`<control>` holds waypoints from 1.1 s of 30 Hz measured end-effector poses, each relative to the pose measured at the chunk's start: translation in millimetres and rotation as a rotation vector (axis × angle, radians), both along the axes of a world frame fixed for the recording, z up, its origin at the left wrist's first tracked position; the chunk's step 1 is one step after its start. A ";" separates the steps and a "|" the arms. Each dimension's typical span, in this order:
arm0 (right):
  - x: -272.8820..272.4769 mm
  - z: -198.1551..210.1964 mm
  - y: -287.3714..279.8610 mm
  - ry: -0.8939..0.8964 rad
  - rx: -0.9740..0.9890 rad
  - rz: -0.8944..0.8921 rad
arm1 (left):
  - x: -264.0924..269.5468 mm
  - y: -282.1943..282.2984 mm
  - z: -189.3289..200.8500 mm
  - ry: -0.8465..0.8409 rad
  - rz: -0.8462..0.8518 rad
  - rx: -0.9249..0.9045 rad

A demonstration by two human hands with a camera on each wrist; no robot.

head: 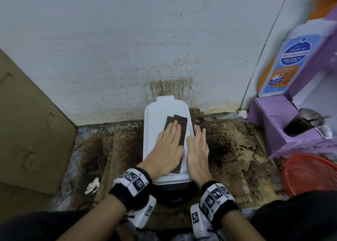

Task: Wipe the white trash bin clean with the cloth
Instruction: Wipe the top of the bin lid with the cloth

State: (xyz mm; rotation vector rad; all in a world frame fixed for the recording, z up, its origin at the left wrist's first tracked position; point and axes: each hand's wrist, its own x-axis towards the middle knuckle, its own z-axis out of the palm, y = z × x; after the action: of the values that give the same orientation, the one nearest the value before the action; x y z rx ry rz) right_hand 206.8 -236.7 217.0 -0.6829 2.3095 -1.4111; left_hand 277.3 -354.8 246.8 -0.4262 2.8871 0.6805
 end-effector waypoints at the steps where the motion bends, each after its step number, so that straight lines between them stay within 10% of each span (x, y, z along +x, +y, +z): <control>1: 0.4 2.7 1.5 -0.032 -0.009 0.016 | 2.6 7.9 -0.2 0.001 0.025 -0.009; 10: -7.2 1.6 9.4 -0.269 -0.272 -0.035 | 6.0 51.0 -0.2 0.128 0.226 0.141; 15: 0.0 17.9 10.2 0.191 -0.134 -0.197 | 22.7 26.4 10.9 0.442 0.341 0.246; 21: 35.9 17.2 -10.3 0.655 0.190 0.121 | 64.5 -11.6 -11.6 0.434 0.558 0.029; 33: 55.0 1.1 3.4 0.838 0.488 0.113 | 69.9 3.5 -21.3 0.212 0.583 0.158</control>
State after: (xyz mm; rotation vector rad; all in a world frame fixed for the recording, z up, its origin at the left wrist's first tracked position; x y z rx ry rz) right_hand 261.9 -233.3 218.0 -1.3895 2.9805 -0.4749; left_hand 347.2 -351.4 225.4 -1.2664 2.8630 1.0814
